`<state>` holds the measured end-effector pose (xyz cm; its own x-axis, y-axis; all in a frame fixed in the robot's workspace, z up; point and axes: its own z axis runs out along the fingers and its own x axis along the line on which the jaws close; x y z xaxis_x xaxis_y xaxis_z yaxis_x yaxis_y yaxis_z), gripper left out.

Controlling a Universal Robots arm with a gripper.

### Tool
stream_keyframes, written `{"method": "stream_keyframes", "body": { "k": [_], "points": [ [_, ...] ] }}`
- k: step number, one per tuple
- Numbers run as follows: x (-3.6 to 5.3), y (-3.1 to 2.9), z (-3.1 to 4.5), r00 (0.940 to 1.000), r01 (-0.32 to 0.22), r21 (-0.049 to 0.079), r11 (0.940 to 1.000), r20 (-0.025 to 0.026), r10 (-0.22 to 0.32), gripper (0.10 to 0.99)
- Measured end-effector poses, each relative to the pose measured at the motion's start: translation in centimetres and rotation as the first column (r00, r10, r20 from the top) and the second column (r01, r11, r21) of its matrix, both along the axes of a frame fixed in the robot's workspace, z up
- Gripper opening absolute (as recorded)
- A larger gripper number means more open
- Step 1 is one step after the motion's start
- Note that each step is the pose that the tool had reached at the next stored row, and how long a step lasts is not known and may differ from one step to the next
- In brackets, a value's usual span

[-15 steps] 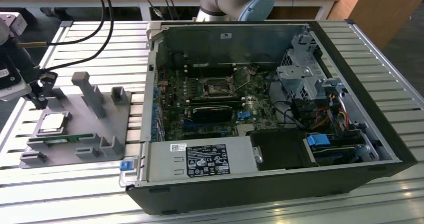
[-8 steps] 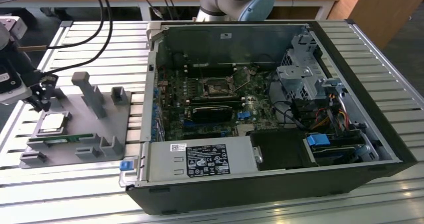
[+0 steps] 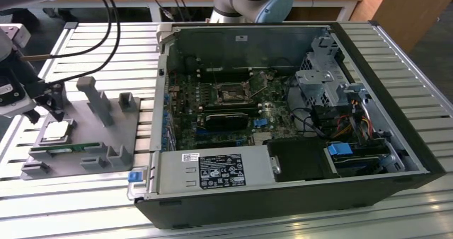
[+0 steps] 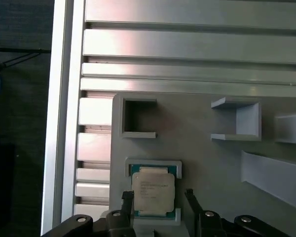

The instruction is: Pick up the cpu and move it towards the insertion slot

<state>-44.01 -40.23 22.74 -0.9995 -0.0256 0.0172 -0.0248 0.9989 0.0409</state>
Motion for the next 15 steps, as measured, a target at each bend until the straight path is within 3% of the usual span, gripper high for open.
{"method": "stream_keyframes", "body": {
  "k": [2,3,11,15],
  "points": [
    [0.01,-0.01,-0.36,1.0000,0.000,0.000,1.0000,0.0001,0.000,0.525],
    [0.01,-0.01,-0.56,1.0000,-0.001,0.000,1.0000,0.0001,0.001,0.588],
    [-0.08,-0.22,-1.95,1.0000,-0.002,0.003,1.0000,0.0005,0.002,0.588],
    [-0.09,-0.25,-2.29,1.0000,-0.002,0.003,1.0000,0.0003,0.002,0.600]
  ]
}}
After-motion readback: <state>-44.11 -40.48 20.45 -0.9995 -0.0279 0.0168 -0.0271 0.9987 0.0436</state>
